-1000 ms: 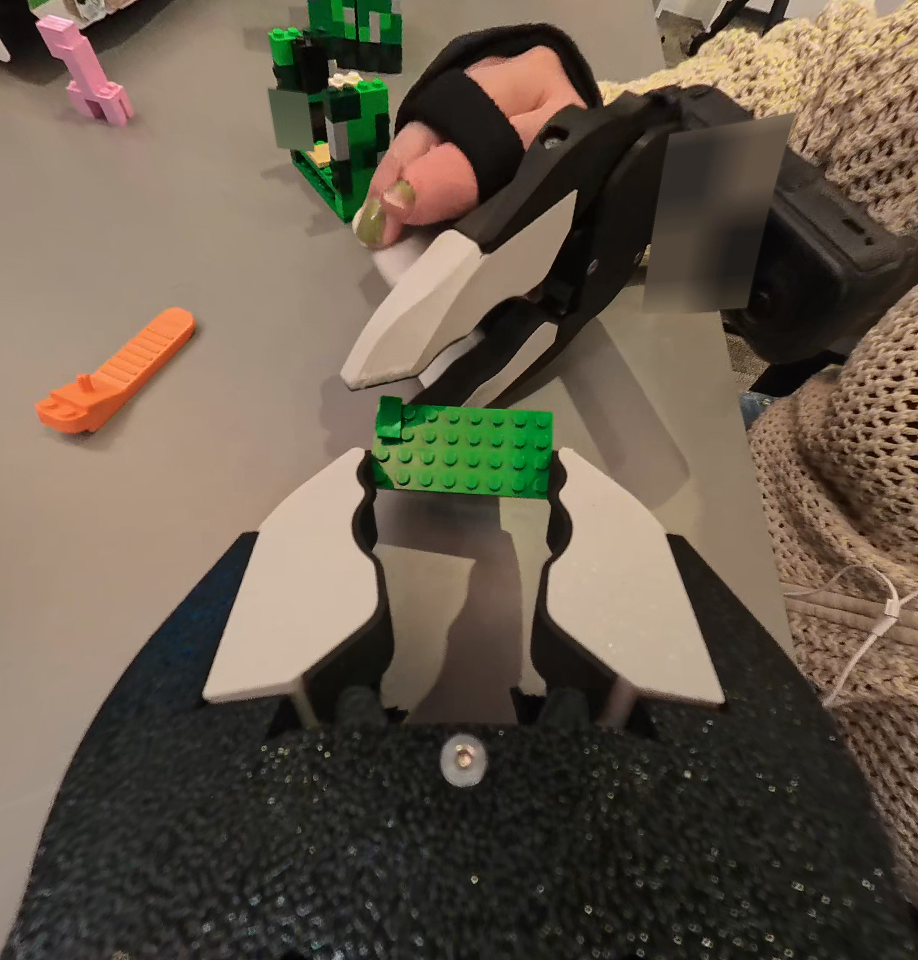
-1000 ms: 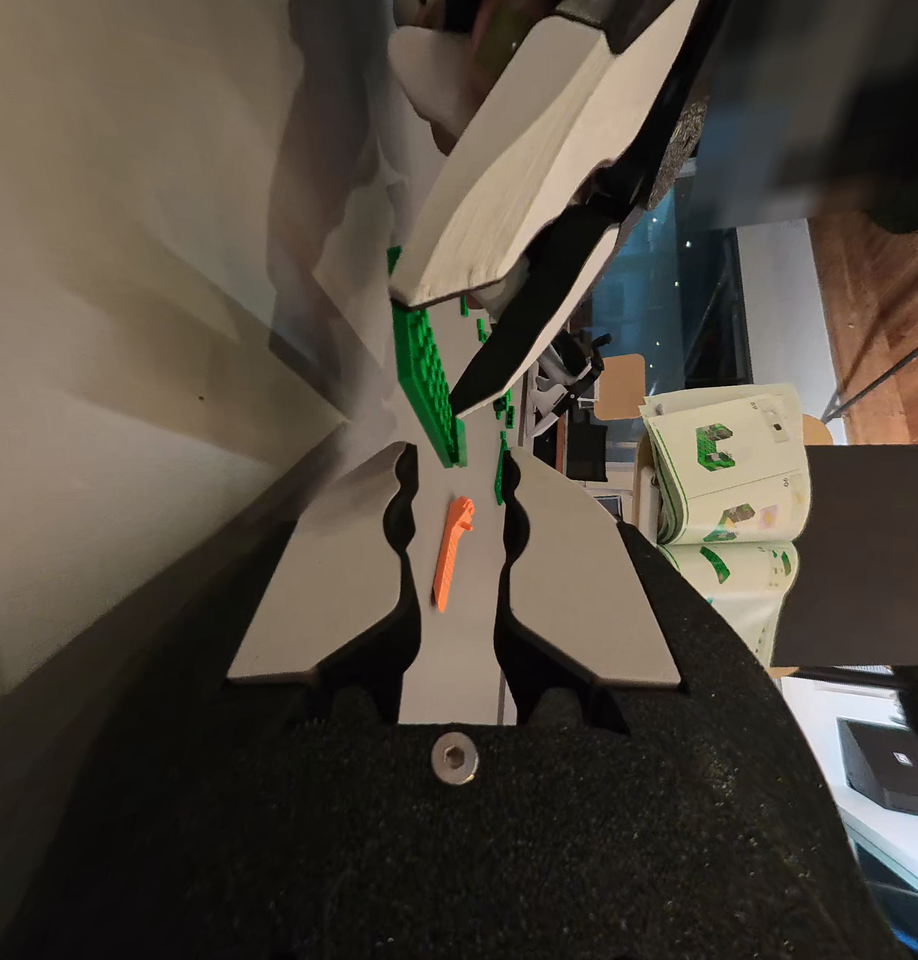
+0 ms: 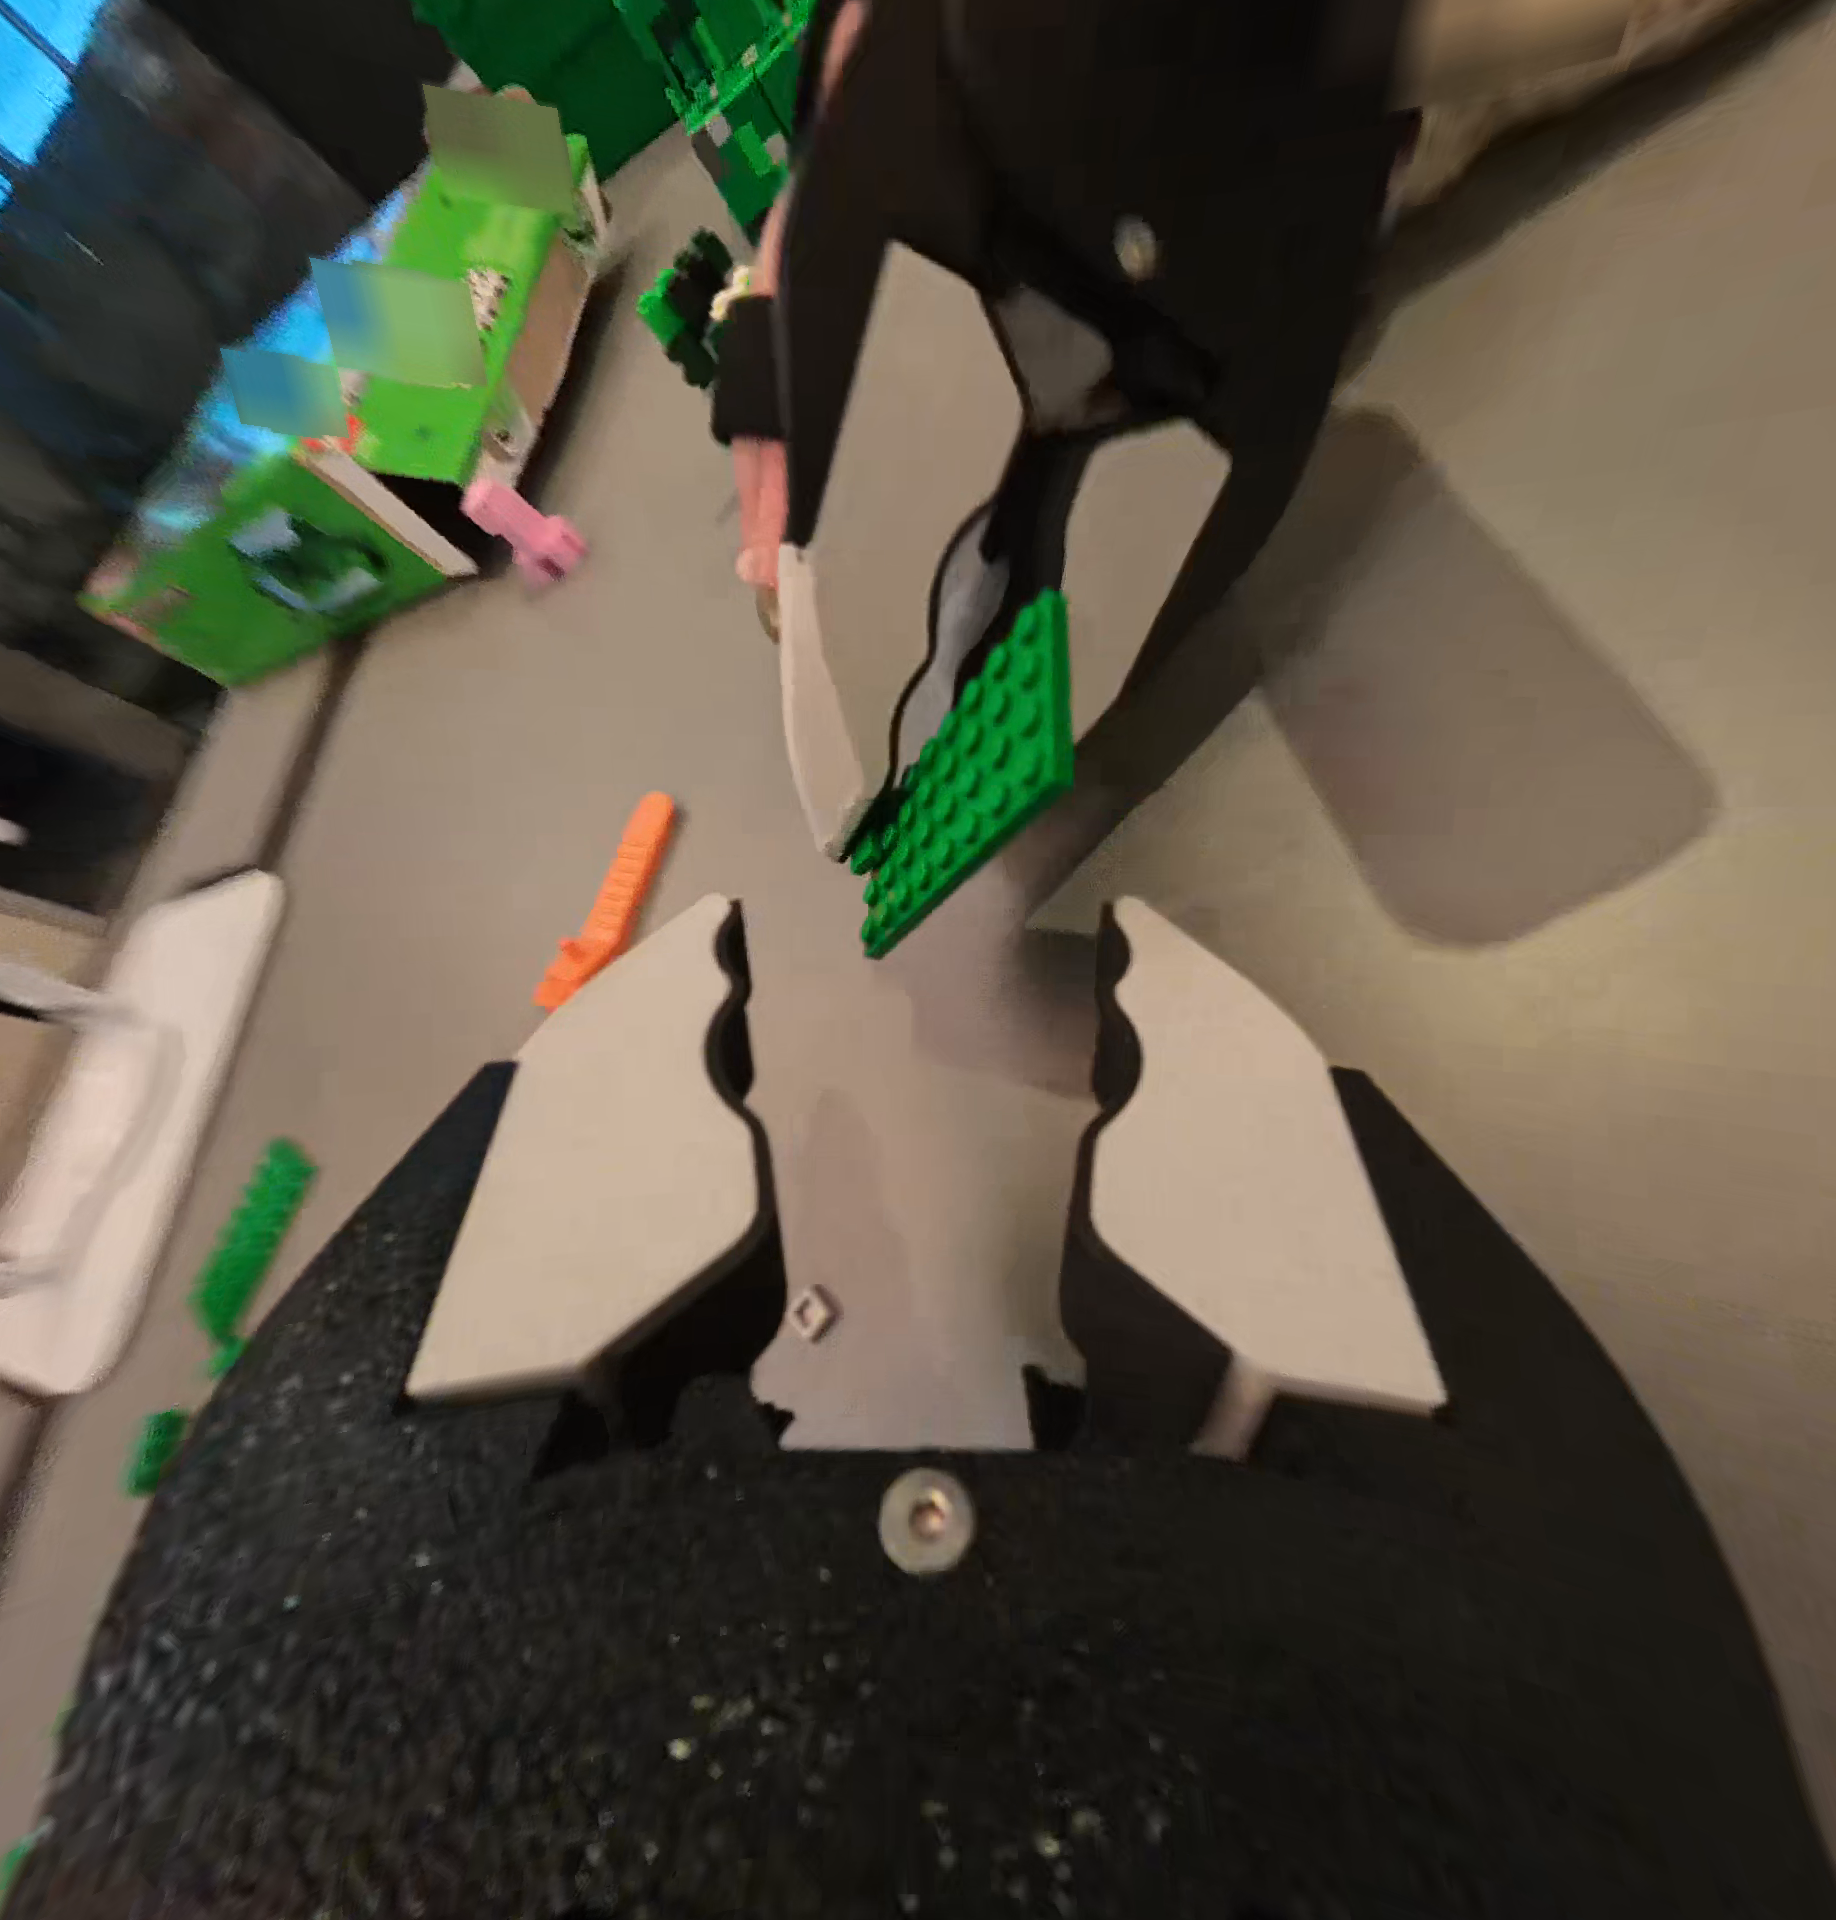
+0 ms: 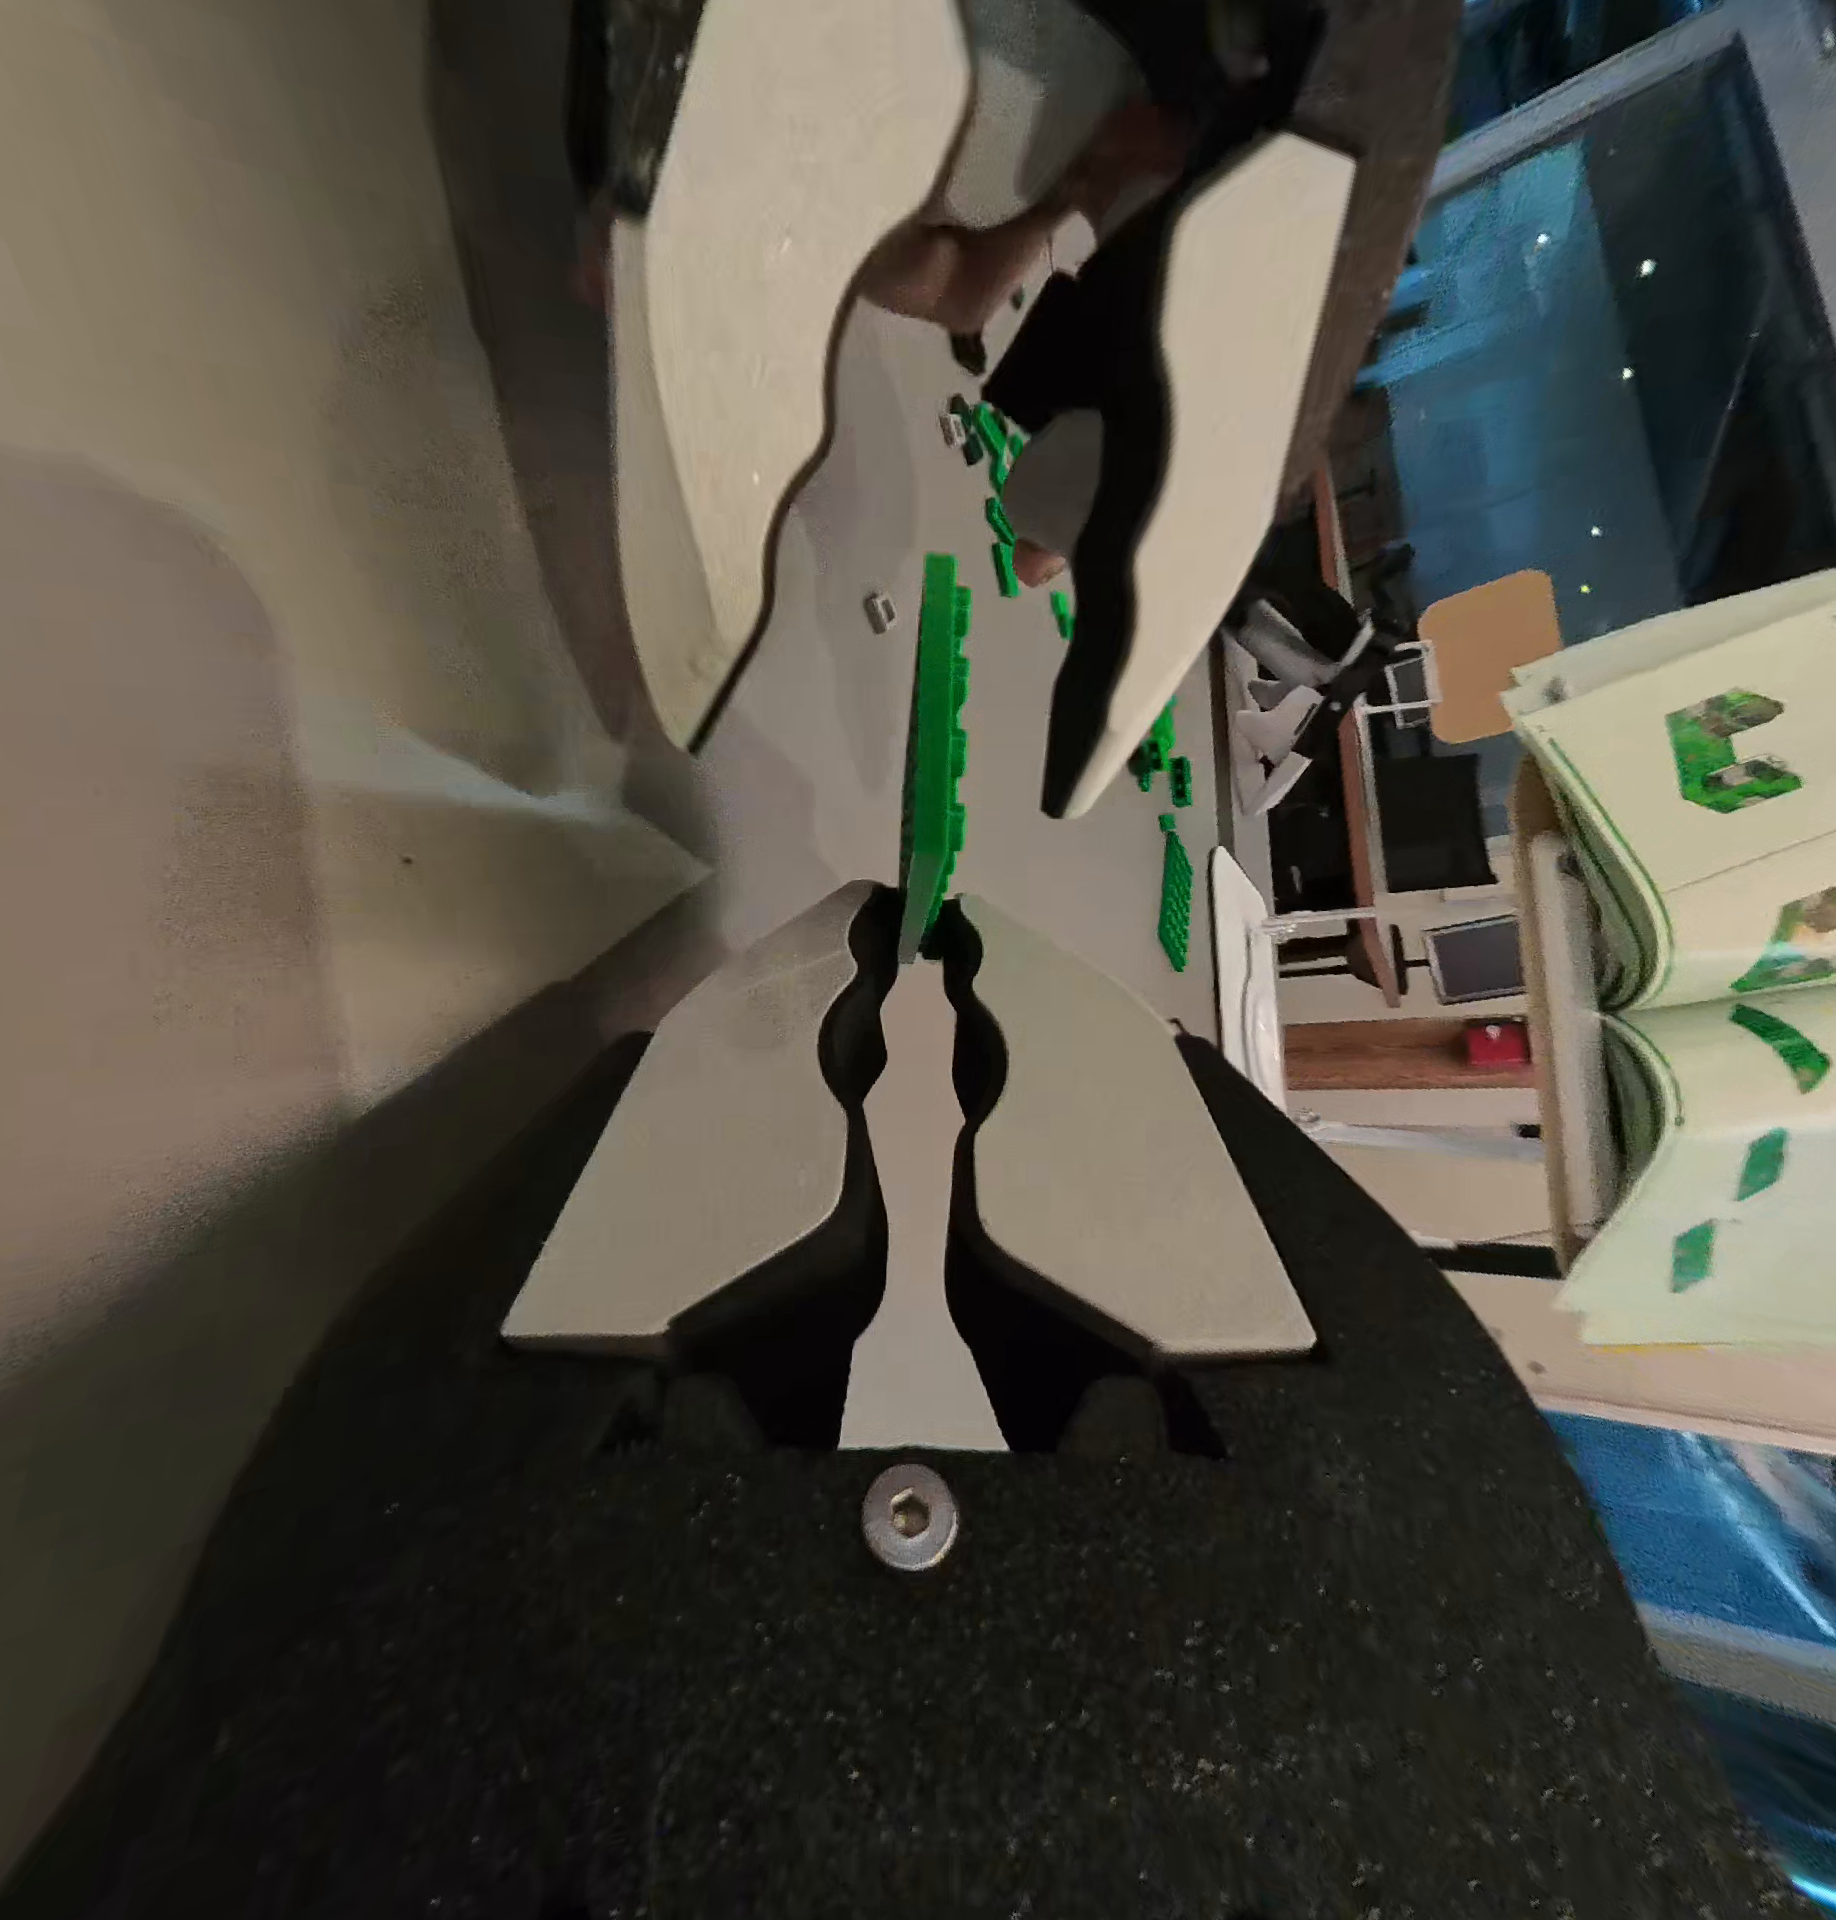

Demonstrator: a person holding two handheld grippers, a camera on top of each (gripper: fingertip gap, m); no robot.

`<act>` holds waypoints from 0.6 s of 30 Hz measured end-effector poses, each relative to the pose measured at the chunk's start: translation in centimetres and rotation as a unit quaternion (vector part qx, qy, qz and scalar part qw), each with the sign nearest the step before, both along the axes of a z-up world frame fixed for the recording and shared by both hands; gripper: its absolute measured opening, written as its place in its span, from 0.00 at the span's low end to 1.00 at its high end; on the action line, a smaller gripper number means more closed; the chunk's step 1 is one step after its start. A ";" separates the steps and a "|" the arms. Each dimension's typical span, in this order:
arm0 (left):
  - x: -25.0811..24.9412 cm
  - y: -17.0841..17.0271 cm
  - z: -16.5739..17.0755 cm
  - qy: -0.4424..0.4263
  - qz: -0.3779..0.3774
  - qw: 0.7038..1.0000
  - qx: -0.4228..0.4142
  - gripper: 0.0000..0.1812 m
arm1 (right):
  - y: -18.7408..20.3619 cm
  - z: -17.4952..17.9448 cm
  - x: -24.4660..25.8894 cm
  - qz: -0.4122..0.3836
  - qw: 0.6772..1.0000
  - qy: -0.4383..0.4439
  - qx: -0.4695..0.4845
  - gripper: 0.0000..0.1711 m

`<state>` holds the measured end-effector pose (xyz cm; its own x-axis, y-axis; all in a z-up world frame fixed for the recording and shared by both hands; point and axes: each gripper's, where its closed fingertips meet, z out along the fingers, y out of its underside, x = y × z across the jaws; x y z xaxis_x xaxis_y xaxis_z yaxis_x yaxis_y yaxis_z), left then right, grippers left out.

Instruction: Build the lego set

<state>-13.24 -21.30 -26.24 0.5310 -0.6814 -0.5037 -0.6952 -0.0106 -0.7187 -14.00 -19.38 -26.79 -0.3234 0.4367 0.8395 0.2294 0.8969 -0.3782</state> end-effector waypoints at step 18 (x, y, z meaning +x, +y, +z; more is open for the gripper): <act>0.6 0.1 0.4 0.190 -0.036 0.964 0.185 0.02 | -1.1 -0.1 0.6 -0.003 0.995 -0.054 -0.080 0.06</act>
